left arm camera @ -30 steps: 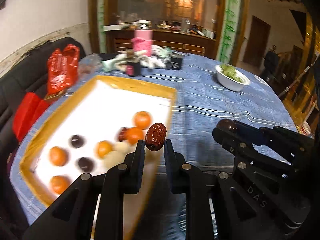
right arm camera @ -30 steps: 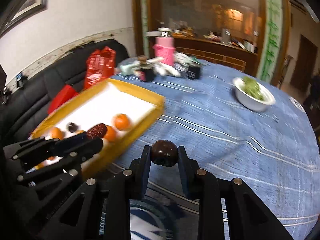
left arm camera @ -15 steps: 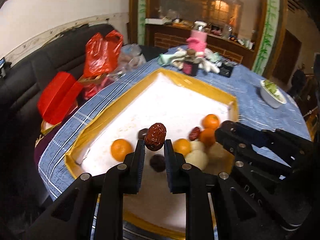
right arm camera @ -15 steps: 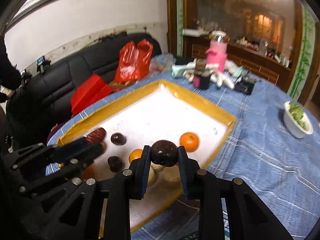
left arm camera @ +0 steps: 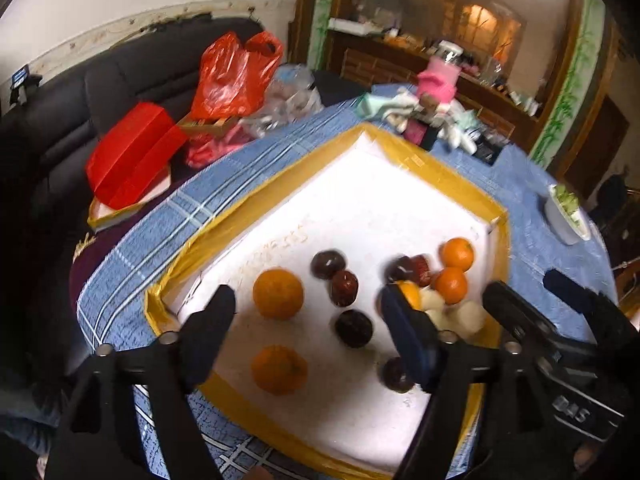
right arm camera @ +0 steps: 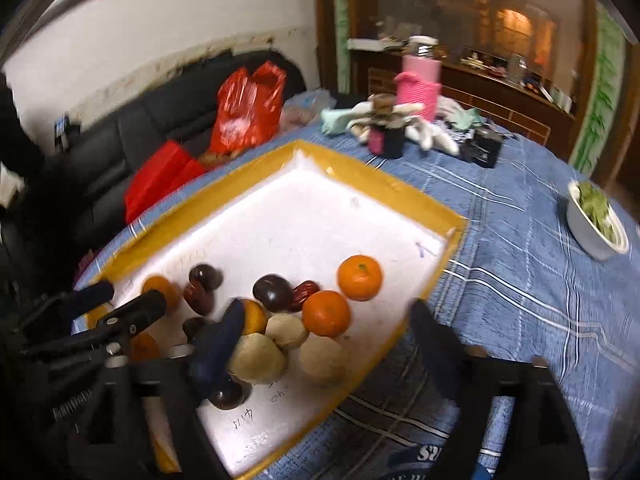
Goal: Organize fruits
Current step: 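Raise both open tools away from the tray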
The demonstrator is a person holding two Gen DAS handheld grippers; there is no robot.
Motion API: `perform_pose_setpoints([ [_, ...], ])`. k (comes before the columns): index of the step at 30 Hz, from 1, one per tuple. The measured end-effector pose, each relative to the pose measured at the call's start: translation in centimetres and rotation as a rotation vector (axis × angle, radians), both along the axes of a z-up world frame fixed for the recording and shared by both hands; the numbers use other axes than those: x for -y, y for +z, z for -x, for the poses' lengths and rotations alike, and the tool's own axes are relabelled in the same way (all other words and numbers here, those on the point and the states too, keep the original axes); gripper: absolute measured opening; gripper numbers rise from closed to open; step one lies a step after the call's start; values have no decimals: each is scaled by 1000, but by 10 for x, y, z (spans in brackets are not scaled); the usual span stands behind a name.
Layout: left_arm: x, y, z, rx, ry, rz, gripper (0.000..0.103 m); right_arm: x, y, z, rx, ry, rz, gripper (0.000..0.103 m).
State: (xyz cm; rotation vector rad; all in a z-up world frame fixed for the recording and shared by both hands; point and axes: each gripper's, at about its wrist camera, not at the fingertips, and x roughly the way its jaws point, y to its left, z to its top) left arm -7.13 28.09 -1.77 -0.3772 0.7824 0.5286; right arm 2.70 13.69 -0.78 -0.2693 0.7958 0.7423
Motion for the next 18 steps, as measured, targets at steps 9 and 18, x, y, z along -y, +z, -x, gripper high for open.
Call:
perform_pose_setpoints([
  [9,40,19,-2,-18,-89,-88,92,69,34,73,186,2,-42,99],
  [18,55,25,2,-9,-63,-167,103,93,49,99,233,-11,-50,99],
])
